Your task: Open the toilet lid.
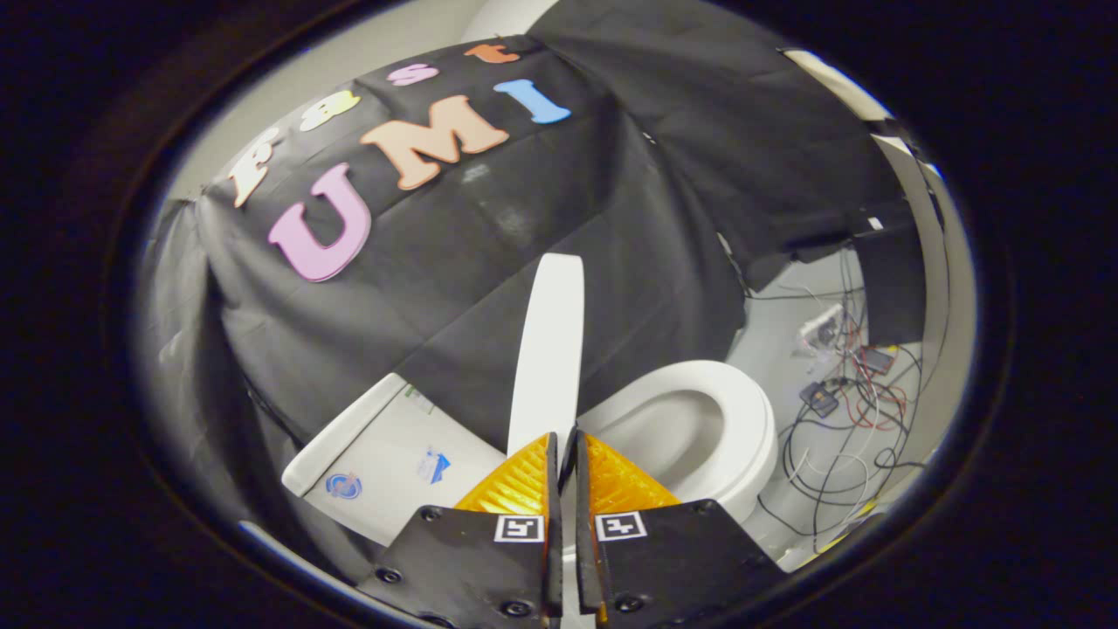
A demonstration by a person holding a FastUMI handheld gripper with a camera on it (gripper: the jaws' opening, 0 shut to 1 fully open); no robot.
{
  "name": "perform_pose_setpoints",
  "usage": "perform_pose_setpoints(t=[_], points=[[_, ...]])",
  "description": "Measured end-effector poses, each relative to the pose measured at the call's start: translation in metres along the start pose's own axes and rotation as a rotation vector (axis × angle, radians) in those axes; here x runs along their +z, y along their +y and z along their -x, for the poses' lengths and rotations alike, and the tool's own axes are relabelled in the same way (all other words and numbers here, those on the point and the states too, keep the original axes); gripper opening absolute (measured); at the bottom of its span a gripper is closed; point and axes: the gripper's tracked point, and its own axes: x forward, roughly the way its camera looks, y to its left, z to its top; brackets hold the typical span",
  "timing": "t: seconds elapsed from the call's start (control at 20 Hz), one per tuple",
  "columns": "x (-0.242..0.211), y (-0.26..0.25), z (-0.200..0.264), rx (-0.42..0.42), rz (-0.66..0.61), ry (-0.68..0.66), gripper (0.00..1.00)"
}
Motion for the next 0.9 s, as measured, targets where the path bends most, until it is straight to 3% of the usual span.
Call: perform_pose_setpoints(t=[0.5,0.9], points=[[0.004,0.086,-0.001,0.235,0.26,-0.003,0.14],[-0.011,0.143,-0.003,0.4,0.368,0.003,0.14]])
